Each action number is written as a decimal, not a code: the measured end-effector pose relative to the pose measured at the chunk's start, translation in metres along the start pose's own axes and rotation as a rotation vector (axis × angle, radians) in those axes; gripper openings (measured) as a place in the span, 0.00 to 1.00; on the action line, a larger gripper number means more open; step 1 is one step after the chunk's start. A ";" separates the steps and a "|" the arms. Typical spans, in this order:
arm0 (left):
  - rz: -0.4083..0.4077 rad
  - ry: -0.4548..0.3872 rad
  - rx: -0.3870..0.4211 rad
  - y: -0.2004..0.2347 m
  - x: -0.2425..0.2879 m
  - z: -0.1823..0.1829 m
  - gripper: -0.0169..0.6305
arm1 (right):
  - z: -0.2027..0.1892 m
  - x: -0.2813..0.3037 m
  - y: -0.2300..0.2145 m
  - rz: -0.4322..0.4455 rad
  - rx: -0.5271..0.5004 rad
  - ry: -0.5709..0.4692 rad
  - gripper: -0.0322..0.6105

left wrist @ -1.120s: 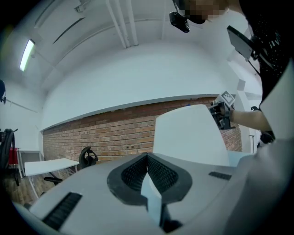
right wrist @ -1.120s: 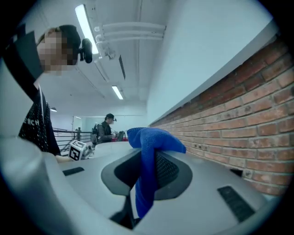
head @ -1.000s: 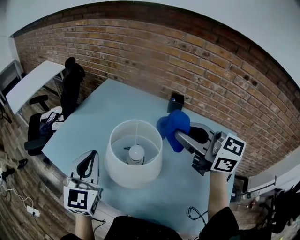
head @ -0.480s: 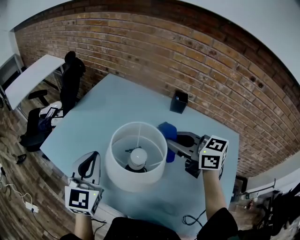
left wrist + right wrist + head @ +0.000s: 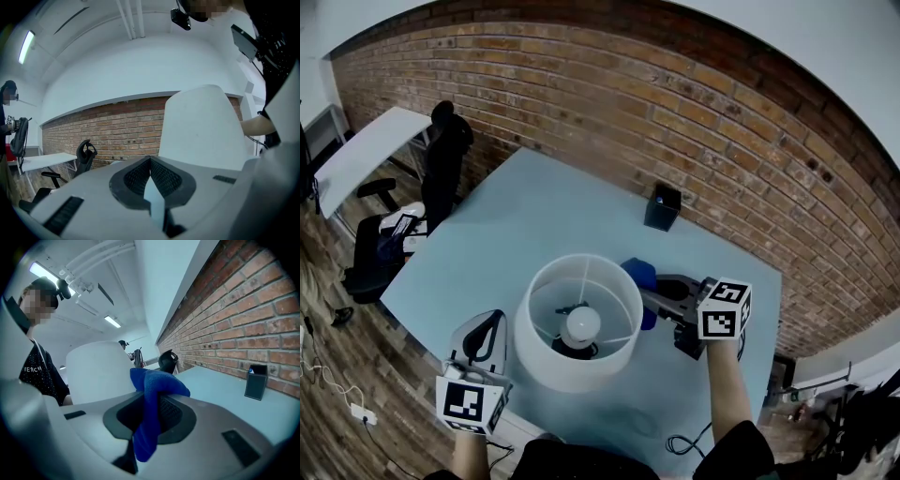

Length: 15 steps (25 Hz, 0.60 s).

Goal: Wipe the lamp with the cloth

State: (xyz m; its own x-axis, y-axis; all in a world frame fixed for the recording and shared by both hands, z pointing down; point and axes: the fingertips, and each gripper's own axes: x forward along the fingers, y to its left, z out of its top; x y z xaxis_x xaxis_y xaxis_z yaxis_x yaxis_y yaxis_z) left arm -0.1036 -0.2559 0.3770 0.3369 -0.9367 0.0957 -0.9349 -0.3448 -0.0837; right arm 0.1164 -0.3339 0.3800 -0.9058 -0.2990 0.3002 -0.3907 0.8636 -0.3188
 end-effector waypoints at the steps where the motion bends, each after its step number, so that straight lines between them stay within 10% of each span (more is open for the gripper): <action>1: 0.006 -0.002 0.003 0.002 0.001 0.001 0.04 | 0.007 -0.002 0.000 0.005 -0.003 -0.017 0.15; 9: 0.007 0.003 -0.003 0.022 0.012 0.016 0.04 | 0.120 -0.013 0.049 0.298 -0.079 -0.197 0.15; 15: -0.044 0.015 -0.009 0.033 0.035 0.028 0.04 | 0.152 0.015 0.071 0.479 -0.134 -0.091 0.15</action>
State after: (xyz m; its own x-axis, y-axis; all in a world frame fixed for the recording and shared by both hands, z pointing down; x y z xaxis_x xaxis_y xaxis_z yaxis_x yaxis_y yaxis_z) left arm -0.1192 -0.3017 0.3496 0.3763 -0.9195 0.1136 -0.9201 -0.3852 -0.0703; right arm 0.0500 -0.3391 0.2255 -0.9912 0.1141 0.0668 0.0910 0.9552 -0.2815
